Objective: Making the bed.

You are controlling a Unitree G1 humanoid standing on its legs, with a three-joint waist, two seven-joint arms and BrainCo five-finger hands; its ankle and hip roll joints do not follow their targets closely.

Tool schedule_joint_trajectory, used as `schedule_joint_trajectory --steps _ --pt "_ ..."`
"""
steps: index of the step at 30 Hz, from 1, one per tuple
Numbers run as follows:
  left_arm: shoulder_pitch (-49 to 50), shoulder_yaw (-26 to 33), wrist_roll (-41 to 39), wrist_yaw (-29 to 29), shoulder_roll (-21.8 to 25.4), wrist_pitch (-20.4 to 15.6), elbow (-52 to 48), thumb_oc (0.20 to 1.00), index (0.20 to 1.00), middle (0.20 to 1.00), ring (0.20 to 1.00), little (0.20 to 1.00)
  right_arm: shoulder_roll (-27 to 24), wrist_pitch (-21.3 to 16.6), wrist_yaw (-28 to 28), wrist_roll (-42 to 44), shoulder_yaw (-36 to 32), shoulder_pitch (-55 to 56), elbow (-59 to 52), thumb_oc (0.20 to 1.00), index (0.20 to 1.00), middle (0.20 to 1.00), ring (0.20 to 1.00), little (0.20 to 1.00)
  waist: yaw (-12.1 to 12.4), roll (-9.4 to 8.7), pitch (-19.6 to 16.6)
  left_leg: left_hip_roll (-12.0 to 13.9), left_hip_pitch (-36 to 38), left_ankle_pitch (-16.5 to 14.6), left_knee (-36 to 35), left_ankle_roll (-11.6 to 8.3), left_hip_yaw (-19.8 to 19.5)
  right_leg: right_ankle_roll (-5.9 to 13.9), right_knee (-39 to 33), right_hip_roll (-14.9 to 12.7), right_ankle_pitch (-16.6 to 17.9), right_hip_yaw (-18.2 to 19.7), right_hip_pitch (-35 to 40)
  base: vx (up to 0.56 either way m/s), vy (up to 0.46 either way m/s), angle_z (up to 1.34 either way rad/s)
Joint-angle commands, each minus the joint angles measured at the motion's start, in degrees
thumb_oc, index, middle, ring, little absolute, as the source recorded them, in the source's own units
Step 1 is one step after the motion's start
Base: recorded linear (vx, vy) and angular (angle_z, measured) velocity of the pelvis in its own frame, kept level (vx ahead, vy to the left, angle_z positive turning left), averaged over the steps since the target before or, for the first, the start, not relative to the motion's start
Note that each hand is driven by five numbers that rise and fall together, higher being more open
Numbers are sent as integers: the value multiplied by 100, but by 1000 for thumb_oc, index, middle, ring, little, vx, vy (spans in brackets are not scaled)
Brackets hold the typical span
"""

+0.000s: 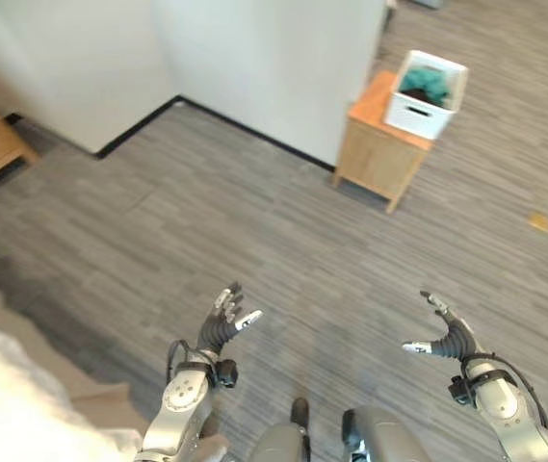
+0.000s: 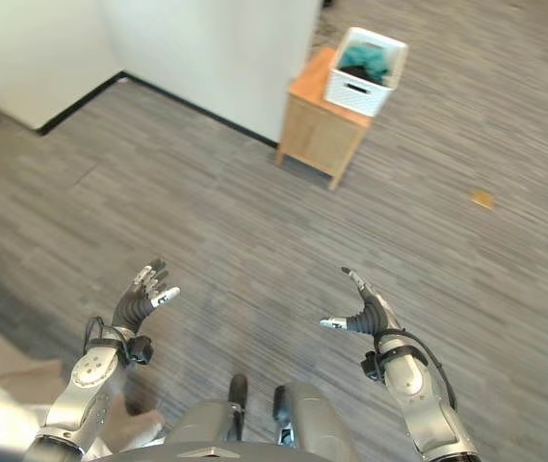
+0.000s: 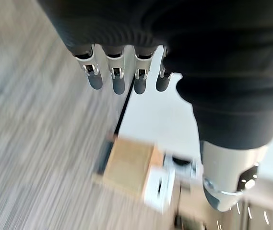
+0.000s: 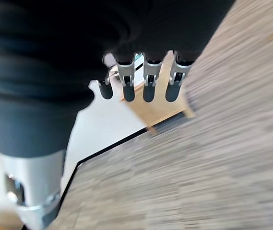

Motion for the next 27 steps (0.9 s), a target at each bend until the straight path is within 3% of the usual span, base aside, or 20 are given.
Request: schedule_joint_trajectory --steps 1,2,3,4,5,7,11,14,16,17,18,19,22,23,24,25,27 --pt "119 -11 147 14 107 -219 -43 1000 1000 1000 1000 1000 -8 -199 -77 293 -20 34 -74 1000 1000 1000 1000 1000 -191 -461 -17 -105 877 -77 -1070 -1029 -326 -310 -2956 14 278 513 587 462 -238 135" --pt "138 43 135 2 117 -234 -33 1000 1000 1000 1000 1000 -58 -202 -90 317 -10 -4 6 1000 1000 1000 1000 1000 -198 -575 -24 -182 938 -220 -1076 -1065 -436 -286 -4016 -214 317 651 789 602 -327 142" --pt "170 78 138 54 91 -239 52 1000 1000 1000 1000 1000 -153 -160 -137 211 37 -78 138 1000 1000 1000 1000 1000 -198 -718 -63 -263 1112 -470 -1114 -1113 -782 -324 -5516 -388 309 1126 908 412 -240 117" --pt "168 84 140 54 90 -240 52 1000 1000 1000 1000 1000 -152 -164 -142 210 45 -89 148 1000 1000 1000 1000 1000 -222 -710 -51 -257 1112 -447 -1118 -1114 -803 -322 -5598 -392 367 1105 952 467 -235 103" --pt "137 124 139 57 59 -256 122 1000 1000 1000 1000 1000 -231 -134 -133 100 77 -120 244 1000 1000 1000 1000 1000 -261 -750 -28 -296 1207 -521 -1125 -1154 -1074 -227 -6150 -430 557 1513 928 271 -161 81" --pt "42 166 141 83 74 -278 192 1000 1000 1000 1000 1000 -274 -103 -90 118 86 -148 358 1000 1000 1000 1000 1000 -280 -767 26 -265 1260 -625 -1137 -1221 -1383 -45 -6674 -639 961 1884 690 293 -217 121" --pt "42 268 245 58 137 -308 242 1000 1000 1000 1000 1000 -298 -57 60 139 75 -52 694 1000 1000 1000 1000 1000 -363 -812 -16 -186 1488 -852 -1137 -1361 -1872 -25 -7143 -813 1127 1873 840 280 -253 117" --pt "300 529 174 46 -36 -323 248 1000 1000 1000 1000 1000 -245 -44 148 250 -45 21 897 1000 1000 1000 1000 1000 -410 -820 -213 -57 1505 -914 -574 -1455 -2000 -53 -7131 -756 1143 1854 1191 285 -286 127" --pt "364 644 -70 39 -227 -305 215 1000 1000 1000 1000 1000 -147 -31 117 428 -187 13 846 1000 1000 1000 1000 1000 -360 -752 -101 -94 1012 -463 483 -1710 -1685 -206 -7176 -840 1001 1603 1543 107 -208 63" --pt "326 648 -178 63 -292 -286 181 1000 1000 1000 1000 1000 -139 -32 0 580 -263 -45 823 1000 1000 1000 1000 1000 -360 -806 63 -166 374 -154 1331 -1750 -1331 -303 -7215 -983 962 1436 1716 -52 -349 77" --pt "332 691 -288 90 -322 -265 168 1000 1000 1000 1000 1000 -123 14 -146 627 -321 -88 874 1000 1000 1000 1000 1000 -373 -893 161 -18 -197 -102 1726 -1635 -381 -447 -7300 -1084 847 1167 1955 -8 -408 82" --pt "332 705 -315 80 -329 -258 167 1000 1000 1000 1000 1000 -130 31 -194 579 -345 -90 838 1000 1000 1000 1000 1000 -372 -885 160 98 -399 -188 1714 -1605 55 -485 -7356 -1103 781 1046 2052 77 -361 90" --pt "324 672 -275 26 -367 -236 189 1000 1000 1000 1000 1000 -134 66 -243 516 -323 -123 702 1000 1000 1000 1000 1000 -332 -761 85 -15 -656 -307 853 -1448 731 -546 -7451 -1019 603 843 2247 186 -106 80" --pt "350 660 -254 25 -395 -223 188 1000 1000 1000 1000 1000 -127 89 -243 487 -295 -142 682 1000 1000 1000 1000 1000 -296 -681 42 -103 -655 -171 432 -1425 803 -555 -7450 -940 533 824 2318 419 -4 47" --pt "389 624 -223 29 -444 -204 172 1000 1000 1000 1000 1000 -138 111 -237 454 -228 -205 649 1000 1000 1000 1000 1000 -202 -475 -28 -51 -739 402 -385 -1504 939 -569 -7490 -761 334 787 2531 335 20 30" --pt "393 622 -220 32 -451 -203 169 1000 1000 1000 1000 1000 -144 110 -238 455 -227 -203 651 1000 1000 1000 1000 1000 -211 -481 -19 -74 -660 472 -513 -1509 935 -570 -7488 -775 319 779 2553 368 42 30" --pt "365 543 -236 38 -486 -197 162 1000 1000 1000 1000 1000 -155 125 -283 475 -159 -343 680 1000 1000 1000 1000 1000 -72 -418 2 121 -1005 793 -1044 -1667 1109 -567 -7526 -801 77 657 2905 342 67 15"
